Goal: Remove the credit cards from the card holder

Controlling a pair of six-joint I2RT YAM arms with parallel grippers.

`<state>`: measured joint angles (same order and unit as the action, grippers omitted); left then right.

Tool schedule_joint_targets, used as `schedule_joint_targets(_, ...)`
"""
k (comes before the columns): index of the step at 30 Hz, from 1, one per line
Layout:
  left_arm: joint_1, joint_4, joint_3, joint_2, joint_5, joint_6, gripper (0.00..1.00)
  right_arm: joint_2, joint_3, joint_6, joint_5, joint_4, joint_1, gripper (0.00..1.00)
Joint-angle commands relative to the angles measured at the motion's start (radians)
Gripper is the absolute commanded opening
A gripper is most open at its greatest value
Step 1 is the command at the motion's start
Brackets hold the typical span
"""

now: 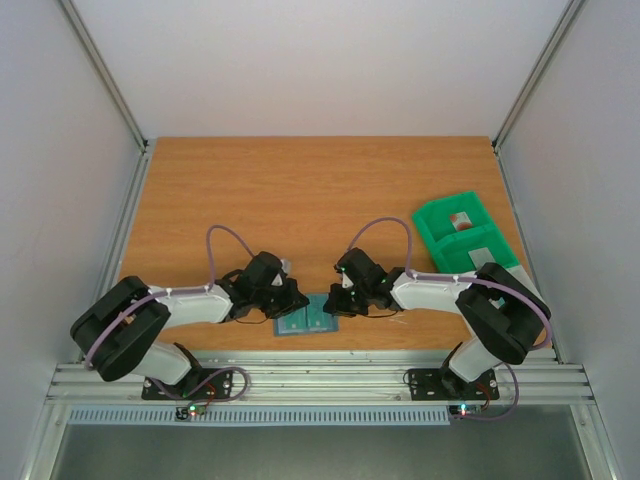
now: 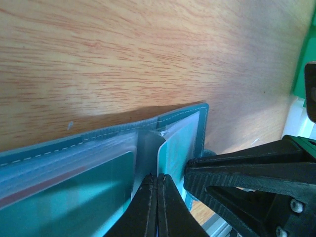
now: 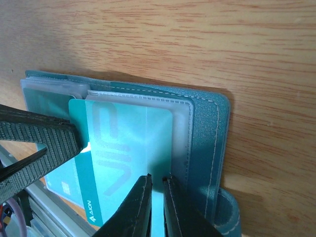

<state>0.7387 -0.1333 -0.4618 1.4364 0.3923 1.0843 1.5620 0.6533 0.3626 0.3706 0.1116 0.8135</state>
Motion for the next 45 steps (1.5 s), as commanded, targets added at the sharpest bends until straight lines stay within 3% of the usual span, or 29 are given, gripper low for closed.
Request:
schedule_joint_targets(1,0.002,-0.09,0.022,-0.034,0.006,-0.007,0.0,0.002,-0.025,0.008,-0.057,0.044,0.0,0.09)
schedule_joint_targets(28,-0.013,0.109,0.044,-0.269,-0.048,-0.103,0.0,-0.057,-0.039,0.009,-0.072,0.055,0.0,0.09)
schedule_joint_targets(36,-0.017,0.254,0.005,-0.365,-0.06,-0.204,0.01,-0.217,-0.012,-0.08,-0.144,0.178,0.0,0.11)
schedule_joint_targets(40,-0.017,0.308,-0.036,-0.385,0.005,-0.267,0.0,-0.341,0.023,-0.179,-0.182,0.258,0.0,0.12)
schedule_joint_targets(45,-0.018,0.349,-0.081,-0.41,0.139,-0.356,0.0,-0.439,0.1,-0.329,-0.104,0.357,0.0,0.16)
